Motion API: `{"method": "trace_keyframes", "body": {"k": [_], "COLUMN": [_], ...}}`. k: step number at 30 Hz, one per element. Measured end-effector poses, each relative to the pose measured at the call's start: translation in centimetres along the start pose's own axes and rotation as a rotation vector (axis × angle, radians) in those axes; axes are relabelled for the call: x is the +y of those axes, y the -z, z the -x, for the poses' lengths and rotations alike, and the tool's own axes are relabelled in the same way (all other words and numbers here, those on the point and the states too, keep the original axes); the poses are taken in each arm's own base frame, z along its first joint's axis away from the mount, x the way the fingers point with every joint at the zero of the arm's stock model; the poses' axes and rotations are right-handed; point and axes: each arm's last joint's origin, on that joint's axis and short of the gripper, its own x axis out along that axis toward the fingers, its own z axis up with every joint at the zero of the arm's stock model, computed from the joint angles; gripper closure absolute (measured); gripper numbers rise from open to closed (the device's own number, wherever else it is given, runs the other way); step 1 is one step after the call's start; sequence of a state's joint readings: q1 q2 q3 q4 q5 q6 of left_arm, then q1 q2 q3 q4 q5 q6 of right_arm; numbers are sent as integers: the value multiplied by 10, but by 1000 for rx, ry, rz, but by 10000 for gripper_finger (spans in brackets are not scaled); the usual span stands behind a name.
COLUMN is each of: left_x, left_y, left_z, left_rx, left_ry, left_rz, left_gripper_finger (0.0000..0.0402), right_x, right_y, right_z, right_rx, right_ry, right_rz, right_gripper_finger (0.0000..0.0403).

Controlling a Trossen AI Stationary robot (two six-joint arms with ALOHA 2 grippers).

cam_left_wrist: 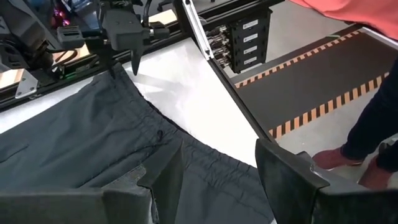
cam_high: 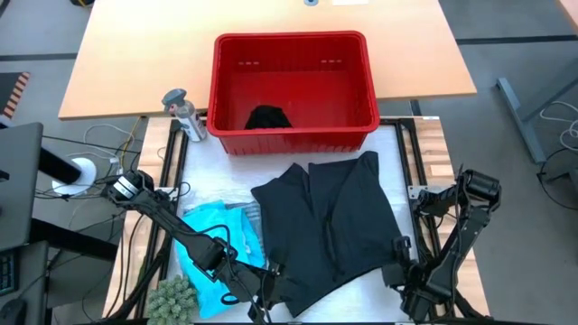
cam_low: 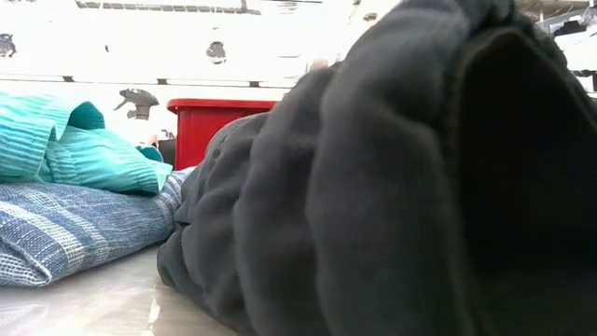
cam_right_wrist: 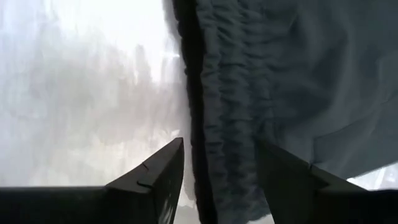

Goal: Fold Laundry from Bin
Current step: Fold the black shorts from the red organizer bin

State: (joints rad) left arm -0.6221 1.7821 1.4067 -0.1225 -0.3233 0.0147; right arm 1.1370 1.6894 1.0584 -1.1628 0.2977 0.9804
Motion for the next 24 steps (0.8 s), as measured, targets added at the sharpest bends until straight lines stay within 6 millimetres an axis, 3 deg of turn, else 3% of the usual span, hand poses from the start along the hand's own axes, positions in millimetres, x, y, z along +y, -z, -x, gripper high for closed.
{"method": "trace_keyframes", "body": {"k": [7, 17, 24], "left_x": [0, -4, -5], "left_y": [0, 2, 2], "left_z": [0, 1, 1], "left_rx": [2, 15, 20], "left_ry": [4, 16, 39], "left_rz": [-1, -15, -13], "left_gripper_finger": [214, 214, 214], "right_x": [0, -7, -13], "right_y": [-1, 8, 3], "right_z": [0, -22, -37], "right_rx": [-24, 50, 80], "right_ry": [8, 39, 9], "right_rz": [-1, -30, -64], "right_gripper_finger": [184, 185, 236]}}
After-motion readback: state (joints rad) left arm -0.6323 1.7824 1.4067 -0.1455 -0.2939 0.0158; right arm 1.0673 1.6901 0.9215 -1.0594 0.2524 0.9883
